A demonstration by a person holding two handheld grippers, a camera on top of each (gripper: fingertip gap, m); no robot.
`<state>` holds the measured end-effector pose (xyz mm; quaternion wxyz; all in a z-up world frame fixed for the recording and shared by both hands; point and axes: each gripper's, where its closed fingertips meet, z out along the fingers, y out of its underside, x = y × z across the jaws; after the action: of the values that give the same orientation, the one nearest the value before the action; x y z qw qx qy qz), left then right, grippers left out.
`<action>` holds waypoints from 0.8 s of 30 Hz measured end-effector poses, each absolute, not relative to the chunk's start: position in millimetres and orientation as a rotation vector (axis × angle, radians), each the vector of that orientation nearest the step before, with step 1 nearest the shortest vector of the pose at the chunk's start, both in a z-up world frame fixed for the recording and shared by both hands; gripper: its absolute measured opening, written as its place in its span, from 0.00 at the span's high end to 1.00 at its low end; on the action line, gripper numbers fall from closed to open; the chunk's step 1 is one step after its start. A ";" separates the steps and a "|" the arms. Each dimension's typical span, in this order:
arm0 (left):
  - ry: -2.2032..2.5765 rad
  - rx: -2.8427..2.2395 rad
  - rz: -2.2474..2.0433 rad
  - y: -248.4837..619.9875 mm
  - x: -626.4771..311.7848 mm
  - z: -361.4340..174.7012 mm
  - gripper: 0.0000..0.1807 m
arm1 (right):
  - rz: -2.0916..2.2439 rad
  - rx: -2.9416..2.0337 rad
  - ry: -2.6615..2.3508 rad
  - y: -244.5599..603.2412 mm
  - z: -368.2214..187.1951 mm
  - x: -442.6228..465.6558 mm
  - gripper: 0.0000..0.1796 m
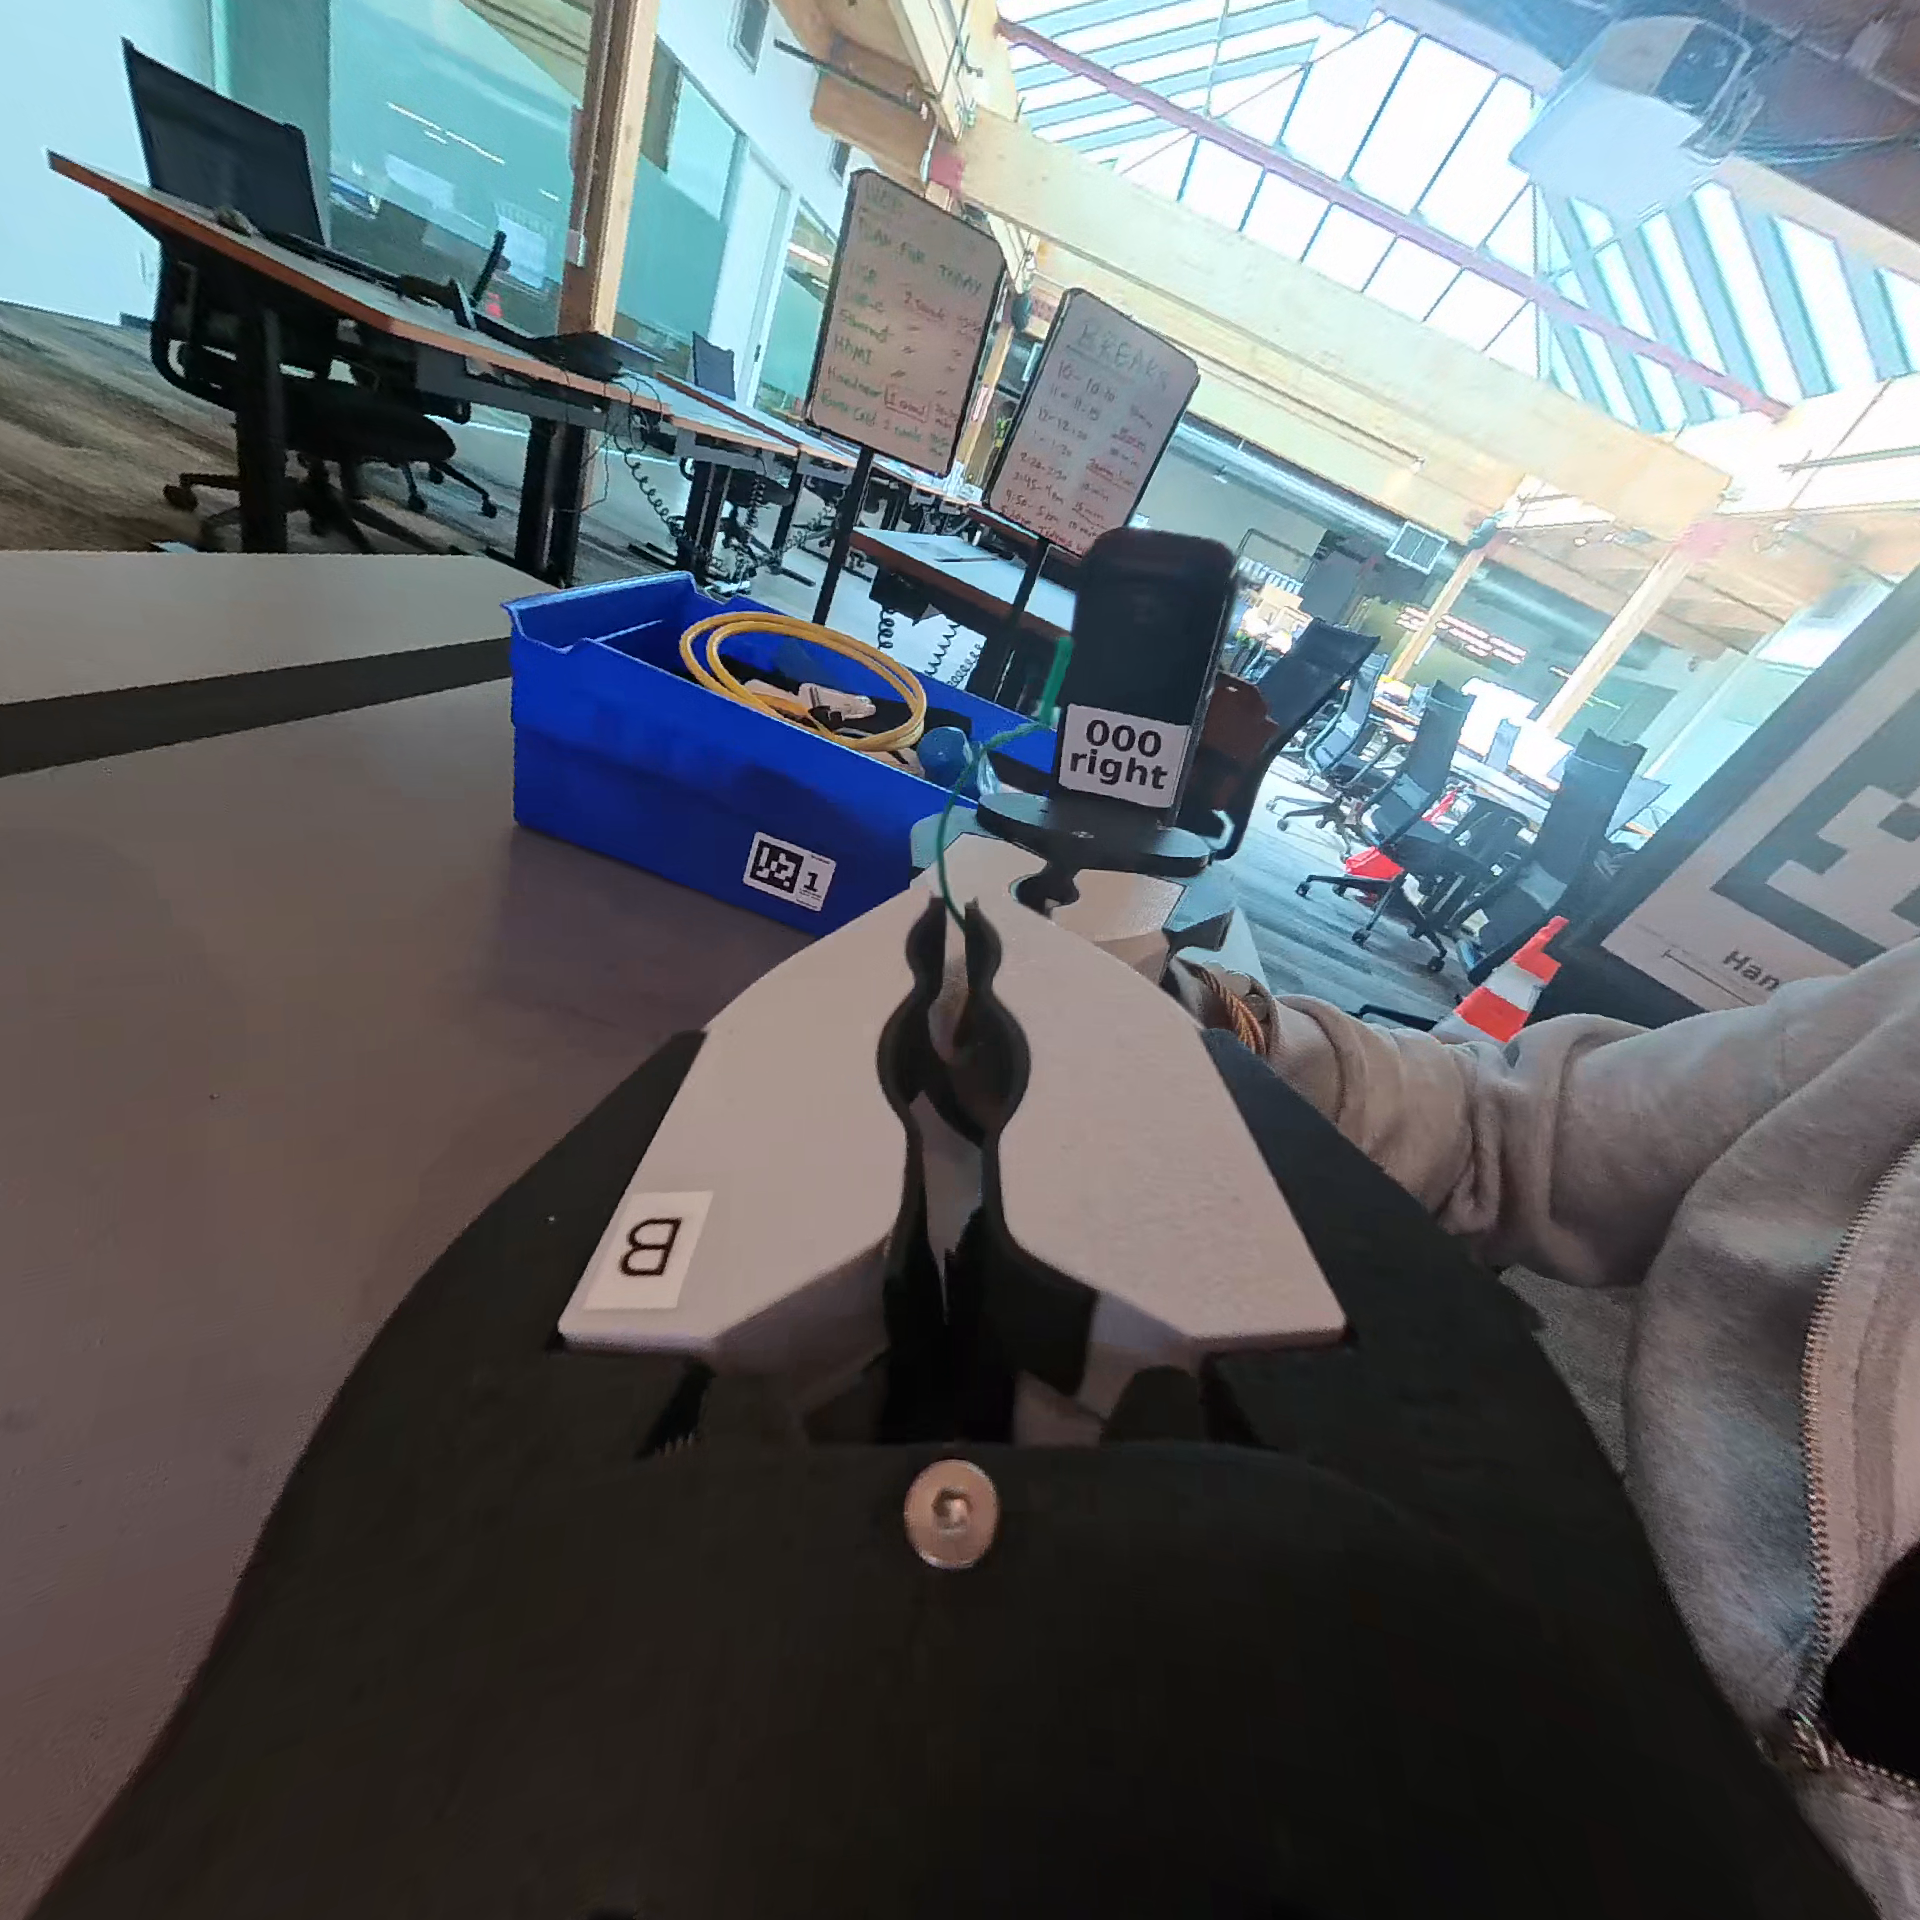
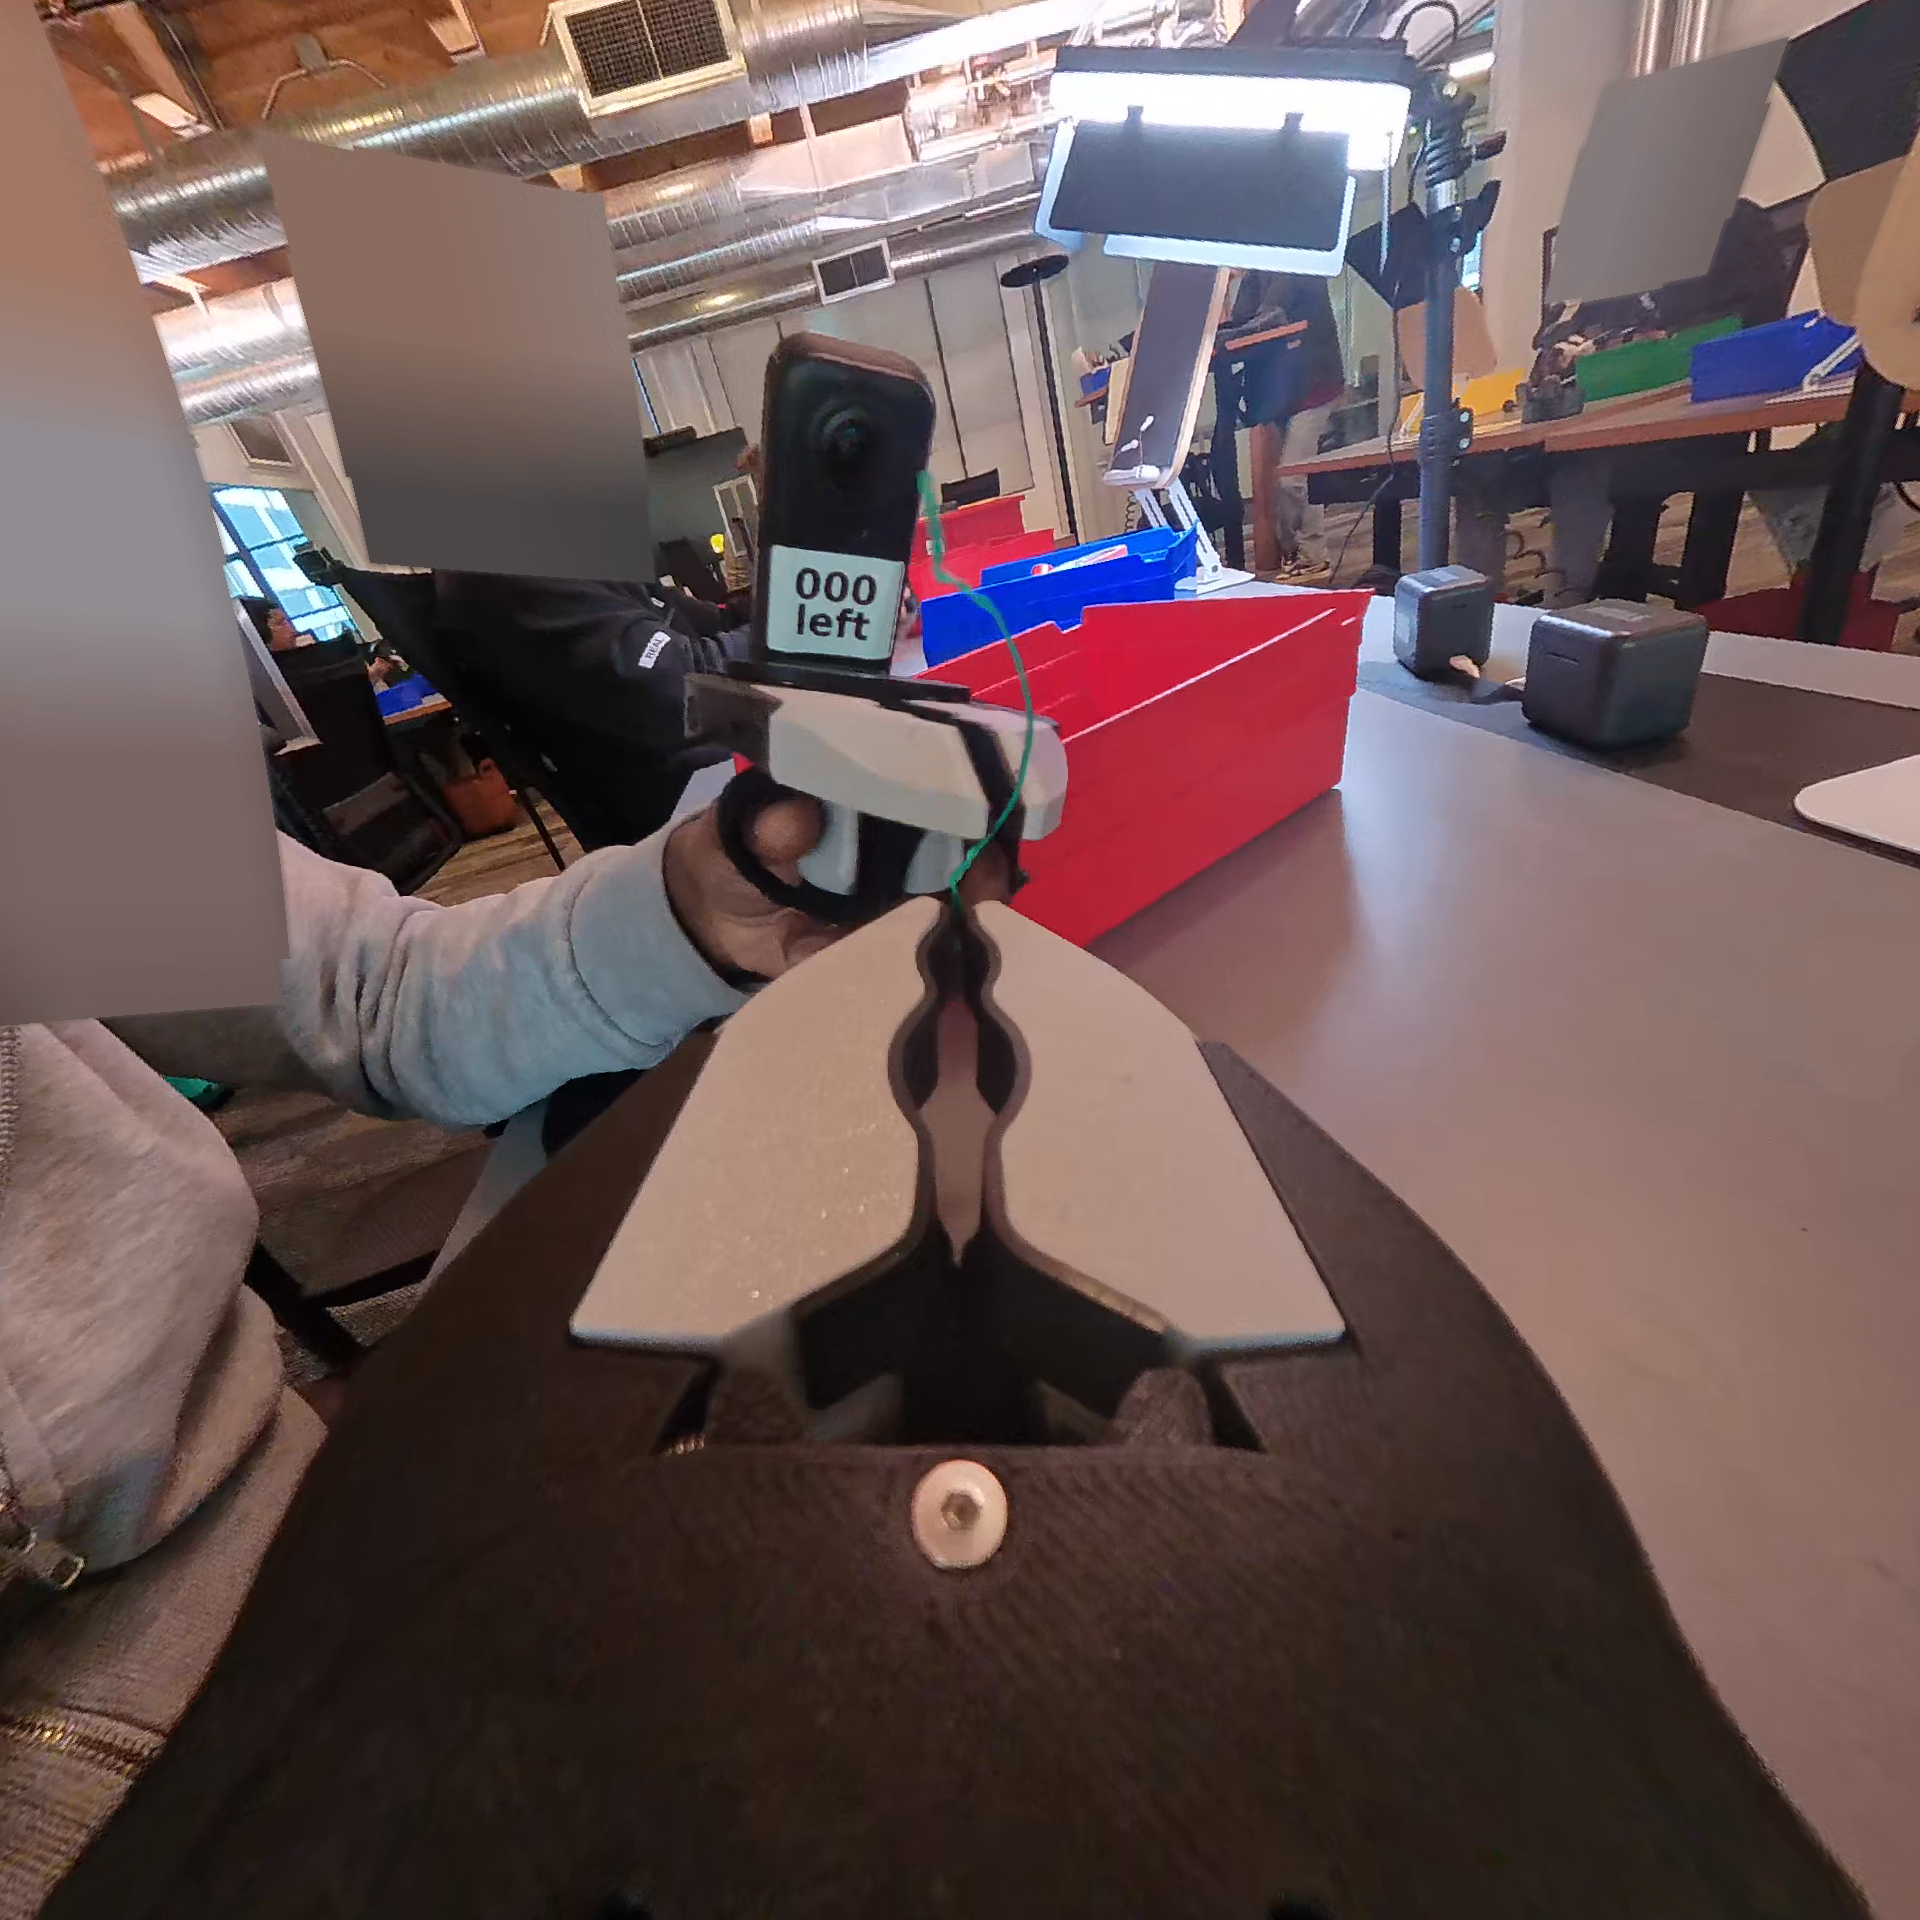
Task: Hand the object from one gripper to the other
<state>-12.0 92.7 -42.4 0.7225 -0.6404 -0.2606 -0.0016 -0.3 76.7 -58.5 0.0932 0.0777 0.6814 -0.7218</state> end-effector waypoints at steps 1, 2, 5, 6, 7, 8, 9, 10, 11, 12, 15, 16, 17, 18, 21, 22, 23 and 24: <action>-0.580 -1.409 -0.021 92.9 -11.6 -42.8 0.98 | -2.143 0.225 2.030 76.5 -58.7 0.1 0.99; -0.589 -1.403 -0.045 93.3 -11.4 -43.7 0.98 | -2.144 0.213 2.041 76.1 -59.1 1.1 0.99; -0.592 -1.401 -0.123 96.5 -8.5 -47.6 0.97 | -2.144 0.184 2.068 74.7 -60.2 3.9 1.00; -0.576 -1.387 -0.144 97.2 -5.9 -45.6 0.99 | -2.140 0.186 2.079 74.2 -61.4 3.9 0.99; -0.579 -1.385 -0.156 97.6 -5.1 -45.5 1.00 | -2.137 0.187 2.084 74.2 -62.1 3.7 0.99; -0.578 -1.387 -0.163 97.9 -4.1 -45.0 1.00 | -2.135 0.182 2.081 74.8 -62.0 4.0 0.99; -0.575 -1.392 -0.164 97.6 -3.6 -44.9 1.00 | -2.136 0.182 2.076 76.1 -61.2 3.5 0.97; -0.579 -1.401 -0.151 96.6 -4.7 -46.3 1.00 | -2.149 0.193 2.060 78.2 -59.0 1.4 0.91; -0.591 -1.409 -0.140 95.0 -6.8 -48.7 1.00 | -2.172 0.213 2.033 81.2 -55.2 -1.7 0.88; -0.603 -1.414 -0.145 93.9 -8.3 -51.1 1.00 | -2.200 0.224 1.999 84.8 -50.7 -4.3 0.89; -0.619 -1.416 -0.205 96.1 -7.3 -56.2 1.00 | -2.270 0.237 1.937 91.0 -42.9 -8.3 0.91; -0.617 -1.423 -0.217 98.4 -5.9 -58.1 1.00 | -2.269 0.238 1.947 90.2 -43.8 -8.4 0.90; -0.613 -1.433 -0.222 101.2 -4.2 -60.0 1.00 | -2.261 0.233 1.961 88.4 -45.3 -7.3 0.89; -0.605 -1.444 -0.230 104.3 -1.9 -61.8 1.00 | -2.255 0.228 1.973 86.6 -46.7 -6.2 0.89; -0.595 -1.467 -0.243 110.3 2.1 -65.8 1.00 | -2.256 0.211 2.001 84.6 -48.7 -4.4 1.00; -0.588 -1.476 -0.232 109.9 1.8 -66.3 1.00 | -2.252 0.208 2.019 84.9 -49.6 -4.7 1.00; -0.569 -1.491 -0.205 108.5 1.3 -66.4 0.98 | -2.242 0.212 2.037 85.2 -50.7 -5.4 1.00; -0.554 -1.506 -0.156 106.1 -1.1 -66.2 0.92 | -2.227 0.218 2.045 85.5 -51.7 -5.9 1.00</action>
<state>-1.1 106.1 -66.2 0.6923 -0.6742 -0.2477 -0.0696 -5.9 85.5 -51.7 0.0553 0.0720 0.6736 -0.7335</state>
